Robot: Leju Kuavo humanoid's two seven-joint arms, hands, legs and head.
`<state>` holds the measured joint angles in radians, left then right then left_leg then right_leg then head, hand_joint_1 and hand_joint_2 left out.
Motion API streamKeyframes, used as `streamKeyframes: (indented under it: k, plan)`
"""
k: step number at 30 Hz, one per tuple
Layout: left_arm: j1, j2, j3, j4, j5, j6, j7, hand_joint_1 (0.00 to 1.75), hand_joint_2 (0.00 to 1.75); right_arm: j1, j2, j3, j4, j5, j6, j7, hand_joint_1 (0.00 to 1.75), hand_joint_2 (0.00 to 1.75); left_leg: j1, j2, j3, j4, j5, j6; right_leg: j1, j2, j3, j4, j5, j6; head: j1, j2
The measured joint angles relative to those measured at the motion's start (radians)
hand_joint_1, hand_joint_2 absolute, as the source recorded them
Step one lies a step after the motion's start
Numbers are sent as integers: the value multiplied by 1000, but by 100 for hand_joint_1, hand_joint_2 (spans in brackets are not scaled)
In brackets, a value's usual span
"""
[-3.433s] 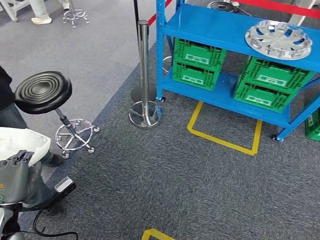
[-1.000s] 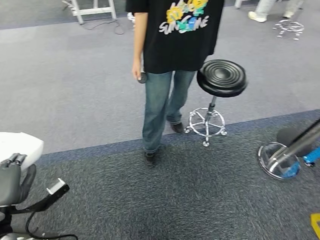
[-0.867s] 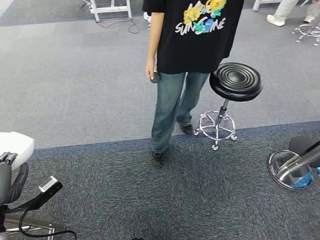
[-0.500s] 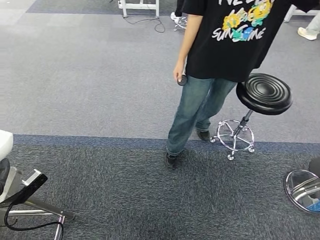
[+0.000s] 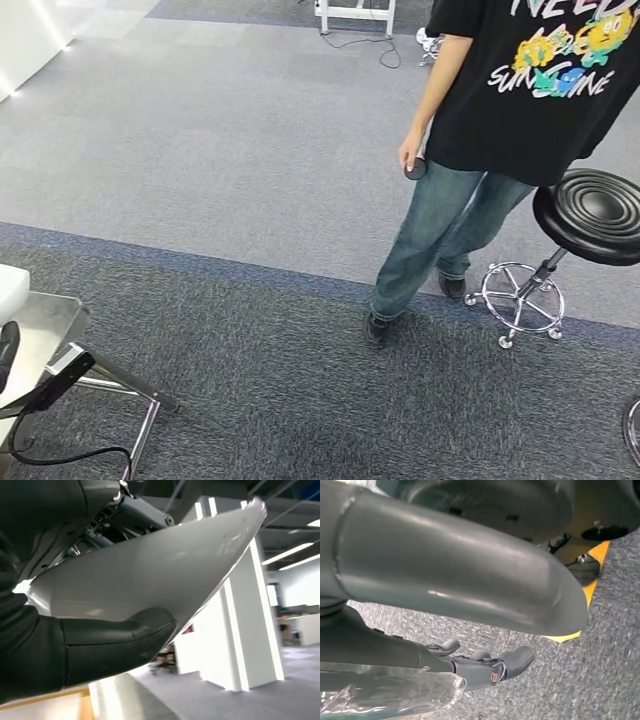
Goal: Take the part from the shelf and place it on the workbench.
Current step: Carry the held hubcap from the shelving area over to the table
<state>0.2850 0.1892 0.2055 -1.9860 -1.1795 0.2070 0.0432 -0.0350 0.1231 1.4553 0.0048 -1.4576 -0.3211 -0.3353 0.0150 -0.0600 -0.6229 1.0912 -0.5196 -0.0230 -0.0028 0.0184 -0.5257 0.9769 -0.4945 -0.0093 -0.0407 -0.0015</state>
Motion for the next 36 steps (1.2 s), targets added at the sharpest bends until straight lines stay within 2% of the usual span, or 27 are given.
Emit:
streamKeyframes:
  k: [1, 2, 3, 4, 6, 8, 9, 10, 12, 13, 14, 16, 18, 19, 20, 21, 23, 25, 26, 27, 28, 30, 32, 33, 34, 35, 36]
  plan:
    - [-3, -1, 0, 4, -1, -2, 1, 175, 175, 2, 0, 0, 0, 0, 0, 0, 0, 0, -1, 28, -30, 64, -34, -3, 2, -15, 1, -1, -1, -3, -2, 0]
    - [-5, -2, -1, 8, -2, -3, 2, 175, 175, 3, 0, 0, 0, 0, 0, 0, 0, 0, -1, 42, -60, 128, -63, -6, 4, -32, 1, -1, -3, -5, -2, 0]
    - [-5, -3, -1, 12, -2, -4, 3, 175, 175, 4, 0, 0, 0, 0, 0, 0, 0, 0, 0, 48, -80, 172, -75, -8, 6, -48, 1, -1, -5, -7, -2, 0]
    - [-4, -3, -1, 16, -2, -5, 3, 175, 175, 4, 0, 0, 0, 0, 0, 0, 0, 0, 0, 52, -84, 182, -69, -9, 7, -62, 2, -1, -6, -7, -2, 0]
    - [-4, -4, 0, 22, -2, -6, 3, 175, 175, 2, 1, 0, 0, 0, 0, 0, 0, 0, -1, 68, -35, 97, -11, -7, 8, -89, 6, 0, -11, -5, -2, 0]
    - [-7, -4, 0, 24, -3, -8, 4, 175, 175, 2, 2, 0, 0, 0, 0, 0, 0, 0, -8, 119, 34, -29, 35, 2, 14, -111, 12, 3, -19, 3, -2, 0]
    - [-8, -4, 0, 25, -5, -10, 5, 175, 175, 1, 3, 0, 0, 0, 0, 0, 0, 0, -12, 139, 54, -67, 42, 9, 17, -121, 16, 4, -23, 7, -1, 0]
    - [-9, -5, 0, 26, -7, -12, 6, 175, 175, 1, 3, 0, 0, 0, 0, 0, 0, 0, -16, 147, 61, -84, 41, 16, 20, -133, 18, 5, -27, 12, 0, 0]
    - [-6, -5, 3, 31, -12, -14, 9, 175, 175, 0, 3, 0, 0, 0, -1, 0, 0, 0, -16, 124, 60, -89, 41, 29, 20, -153, 23, 6, -34, 21, 1, 0]
    - [-5, -5, 5, 32, -14, -14, 10, 175, 175, -1, 3, 0, 0, 0, -1, 0, 0, 0, -14, 111, 60, -90, 43, 35, 18, -140, 20, 15, -44, 26, 2, 0]
    - [-6, -5, 6, 34, -14, -13, 10, 175, 175, -3, 3, 0, 0, 0, -2, -1, 0, 0, -11, 99, 60, -92, 45, 40, 15, -112, 10, 41, -61, 32, 4, 0]
    - [-8, -6, 7, 36, -15, -13, 10, 175, 175, -2, 3, 0, 0, 0, -2, -1, 0, 0, -7, 74, 60, -93, 47, 46, 10, -44, -41, 153, -120, 40, 9, 0]
    - [-8, -8, 7, 39, -15, -13, 10, 175, 175, 1, 3, 0, 0, -1, -3, -2, 0, 0, -7, 46, 59, -92, 48, 48, 8, -22, -113, 288, -169, 41, 11, 0]
    - [-8, -8, 7, 41, -15, -13, 10, 175, 175, 3, 3, 0, 0, -1, -3, -2, 0, 0, -7, 31, 59, -92, 48, 48, 8, -20, -136, 320, -169, 40, 11, 0]
    - [-8, -9, 8, 42, -15, -13, 10, 175, 175, 4, 3, 0, 0, -1, -3, -2, 0, 0, -7, 16, 60, -92, 48, 48, 8, -19, -138, 307, -146, 39, 11, 0]
    - [-8, -9, 10, 44, -15, -13, 10, 175, 175, 3, 3, 0, 0, -1, -3, -2, 0, 0, -6, 2, 62, -92, 47, 47, 7, -13, -121, 256, -107, 36, 11, 0]
    - [-10, -10, 15, 47, -15, -14, 10, 175, 175, 1, 3, 0, 0, -2, -2, -2, 0, 0, -7, -25, 64, -91, 46, 43, 3, 29, -61, 112, -31, 32, 11, 0]
    - [-14, -11, 21, 51, -16, -17, 12, 175, 175, 1, 3, 0, 0, -3, -2, -3, 0, 0, -6, -48, 59, -89, 47, 33, -1, 67, -23, 32, -8, 28, 10, 0]
    - [-15, -11, 23, 53, -16, -18, 12, 175, 175, 1, 3, 0, 0, -3, -2, -4, 0, 0, -4, -60, 55, -89, 49, 25, 0, 70, -18, 25, -11, 24, 9, 0]
    - [-15, -11, 24, 55, -16, -19, 13, 175, 175, 1, 3, 0, 0, -3, -2, -5, 0, 0, -1, -72, 51, -90, 52, 18, 0, 59, -15, 23, -10, 19, 9, 0]
    - [-14, -11, 25, 57, -16, -20, 13, 175, 175, 0, 3, 0, 0, -3, -2, -7, 0, 0, 0, -71, 48, -87, 51, 13, 1, 46, -13, 20, -8, 13, 9, 0]
    - [-17, -10, 26, 60, -17, -21, 15, 175, 175, 0, 4, 0, 0, -4, -2, -10, 0, 0, -2, -26, 25, -43, 20, 4, 0, 18, -11, 13, -3, 0, 5, 0]
    - [-24, -9, 26, 64, -17, -24, 17, 175, 175, 3, 5, 0, 0, -4, -2, -11, 0, 0, -4, 32, -30, 74, -45, -1, 3, -12, -11, 11, -4, -7, 0, 0]
    - [-26, -9, 25, 66, -17, -27, 19, 175, 175, 5, 5, 0, 0, -5, -2, -11, 0, 0, -4, 43, -59, 137, -72, -4, 6, -28, -11, 11, -5, -9, 0, 0]
    - [-26, -9, 25, 70, -17, -30, 20, 175, 175, 5, 5, 0, 0, -5, -3, -12, 0, 0, -3, 49, -76, 176, -82, -4, 8, -43, -12, 11, -6, -10, 0, 0]
    - [-25, -9, 24, 72, -17, -31, 21, 175, 175, 5, 5, 0, 0, -5, -3, -12, 0, 0, -4, 52, -76, 181, -74, -4, 10, -58, -12, 12, -7, -11, 0, 0]
    - [-24, -10, 24, 75, -17, -32, 21, 175, 175, 4, 5, 0, 0, -5, -4, -12, 0, 0, -5, 57, -57, 149, -49, -1, 11, -71, -11, 12, -8, -11, 0, 0]
